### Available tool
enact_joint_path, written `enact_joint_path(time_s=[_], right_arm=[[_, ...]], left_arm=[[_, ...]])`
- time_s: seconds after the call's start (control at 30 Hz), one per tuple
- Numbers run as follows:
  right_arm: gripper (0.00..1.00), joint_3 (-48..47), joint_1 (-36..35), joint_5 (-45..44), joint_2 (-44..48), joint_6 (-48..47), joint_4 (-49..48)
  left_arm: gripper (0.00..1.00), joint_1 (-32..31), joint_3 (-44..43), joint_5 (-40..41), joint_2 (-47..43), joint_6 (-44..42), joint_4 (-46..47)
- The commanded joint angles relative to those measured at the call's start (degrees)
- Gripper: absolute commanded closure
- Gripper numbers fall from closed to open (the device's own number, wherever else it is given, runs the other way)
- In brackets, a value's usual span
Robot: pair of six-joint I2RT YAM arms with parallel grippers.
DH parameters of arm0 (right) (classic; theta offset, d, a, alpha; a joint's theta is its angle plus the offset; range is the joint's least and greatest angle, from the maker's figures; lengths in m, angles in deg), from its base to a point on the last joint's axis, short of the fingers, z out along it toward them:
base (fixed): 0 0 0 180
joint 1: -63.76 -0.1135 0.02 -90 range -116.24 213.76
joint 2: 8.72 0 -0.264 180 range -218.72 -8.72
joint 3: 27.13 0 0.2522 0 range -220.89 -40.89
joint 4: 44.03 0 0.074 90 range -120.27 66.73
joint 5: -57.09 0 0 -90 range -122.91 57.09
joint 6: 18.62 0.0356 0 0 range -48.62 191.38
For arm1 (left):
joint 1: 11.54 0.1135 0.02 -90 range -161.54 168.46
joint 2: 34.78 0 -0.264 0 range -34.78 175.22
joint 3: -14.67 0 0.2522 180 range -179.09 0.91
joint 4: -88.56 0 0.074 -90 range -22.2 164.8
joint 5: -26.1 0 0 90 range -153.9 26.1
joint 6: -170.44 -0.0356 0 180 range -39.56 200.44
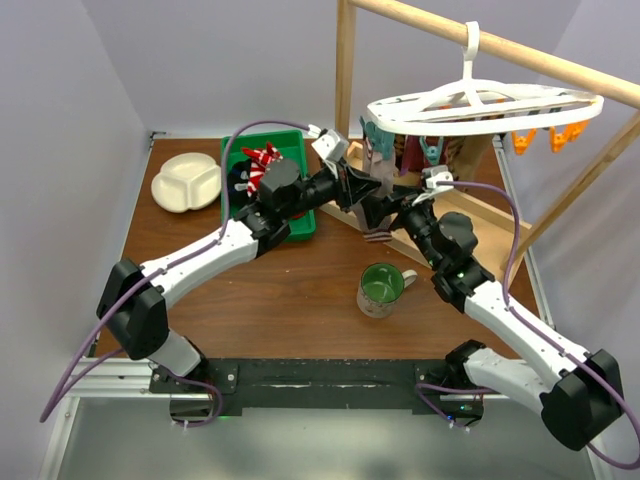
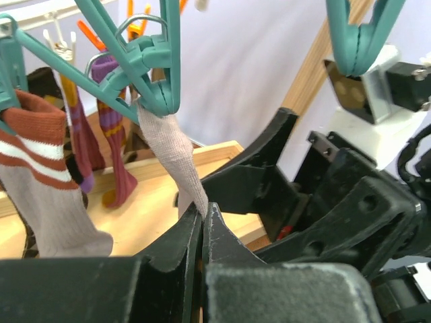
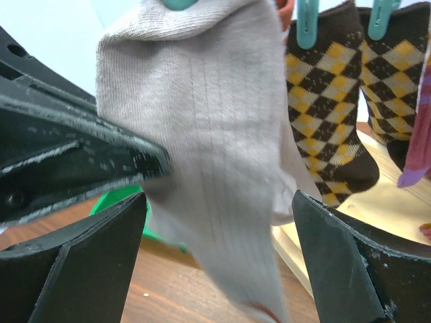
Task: Remove the socks clipped to the hanger
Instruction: Remove the sock from the hanger.
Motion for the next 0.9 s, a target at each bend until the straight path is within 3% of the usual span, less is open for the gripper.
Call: enact_joint_path(time_s=[0.0, 0.23, 0.33, 0.43, 0.47, 0.6, 0.7, 0.8, 0.87], right_arm=[[0.05, 0.2, 0.2, 2.1, -0.2, -0.6, -5.1], [0.02, 1.4, 0.2, -0.5, -0.6, 0.5, -8.0], [0.1, 2.4, 0.2, -2.7, -0.2, 0.8, -9.5], [0.33, 2.7, 0.2, -4.9, 0.0, 1.4, -10.3], [0.54, 2.9, 0.2, -5.7, 0.0, 1.5, -10.8], [0.89, 2.7, 0.2, -6.3, -0.1, 2.2, -11.1], [1.0, 2.6, 0.2, -5.9, -0.2, 2.2, -10.7], [1.0, 2.7, 0.2, -5.6, -0.4, 2.2, -9.7], [1.0, 2.6, 0.2, -5.3, -0.9, 2.3, -9.2]], left_arm=[[1.0, -2.8, -2.3, 3.9, -0.6, 0.2, -1.0], [1.0, -5.7, -2.3, 8.7, -0.5, 2.7, -0.9], [1.0, -5.9, -2.1, 9.7, -0.4, 3.6, -0.5], [1.0, -6.1, -1.8, 10.4, -0.4, 4.9, -0.2], [1.0, -6.1, -1.7, 10.6, -0.4, 5.5, 0.2], [1.0, -6.3, -1.3, 11.2, -0.3, 6.6, 0.8], [1.0, -6.4, -1.5, 12.0, 0.0, 6.8, 0.7], [0.99, -6.5, -2.1, 13.7, 0.2, 6.9, 0.0], [0.89, -6.4, -2.4, 14.9, 0.1, 6.9, -0.2]])
